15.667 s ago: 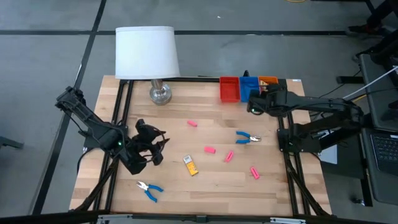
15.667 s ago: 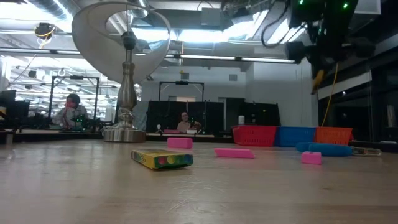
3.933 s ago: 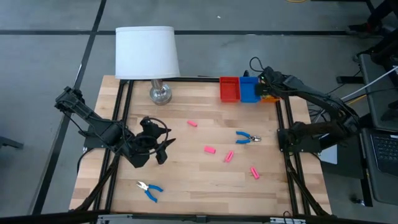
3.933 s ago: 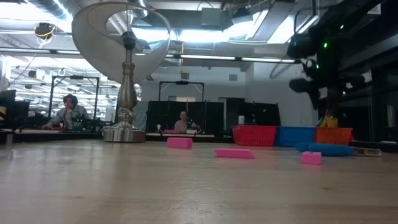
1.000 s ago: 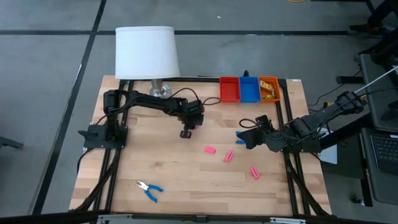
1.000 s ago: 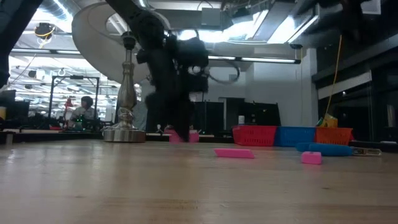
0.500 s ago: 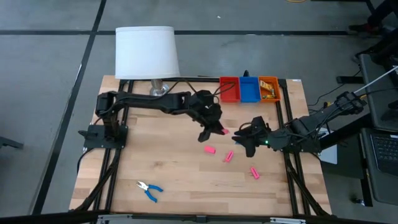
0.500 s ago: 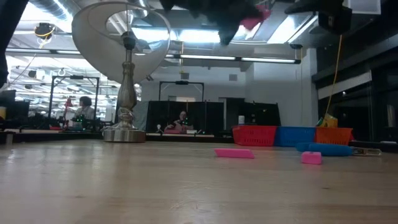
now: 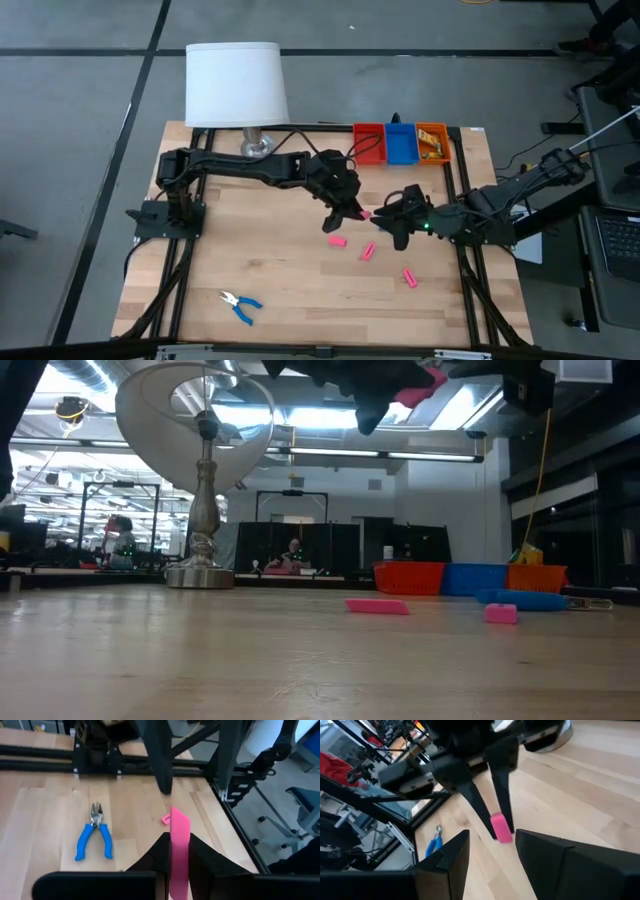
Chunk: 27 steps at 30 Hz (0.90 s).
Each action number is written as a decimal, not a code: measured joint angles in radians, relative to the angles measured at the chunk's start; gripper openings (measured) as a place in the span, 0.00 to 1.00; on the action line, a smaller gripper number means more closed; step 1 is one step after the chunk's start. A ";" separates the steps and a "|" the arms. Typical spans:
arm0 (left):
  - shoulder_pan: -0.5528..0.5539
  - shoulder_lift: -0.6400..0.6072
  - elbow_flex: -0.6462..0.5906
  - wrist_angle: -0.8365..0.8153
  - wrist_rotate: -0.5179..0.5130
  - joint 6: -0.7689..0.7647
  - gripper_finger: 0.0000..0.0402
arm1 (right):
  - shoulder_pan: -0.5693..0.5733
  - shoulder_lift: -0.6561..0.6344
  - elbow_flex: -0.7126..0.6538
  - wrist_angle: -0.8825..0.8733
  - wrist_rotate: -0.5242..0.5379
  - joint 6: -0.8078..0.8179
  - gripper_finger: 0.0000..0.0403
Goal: Pick & Place School Supplies
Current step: Put the pink eraser into the red bin
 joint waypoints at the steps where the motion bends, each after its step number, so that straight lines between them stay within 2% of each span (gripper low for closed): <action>1: 0.000 0.000 0.000 0.009 -0.001 0.000 0.07 | -0.005 0.003 0.000 -0.002 -0.012 0.000 0.41; 16: 0.000 0.000 0.000 0.012 0.001 -0.019 0.07 | -0.067 0.066 0.000 0.052 -0.069 -0.027 0.38; 20: 0.000 0.000 0.000 0.006 0.009 -0.023 0.07 | -0.071 0.071 0.000 0.057 -0.089 -0.037 0.28; 25: 0.000 -0.003 0.000 0.005 0.036 -0.027 0.07 | -0.071 0.071 -0.002 0.073 -0.094 -0.073 0.07; 27: -0.001 -0.003 0.000 0.000 0.037 -0.027 0.07 | -0.071 0.071 -0.002 0.082 -0.097 -0.083 0.05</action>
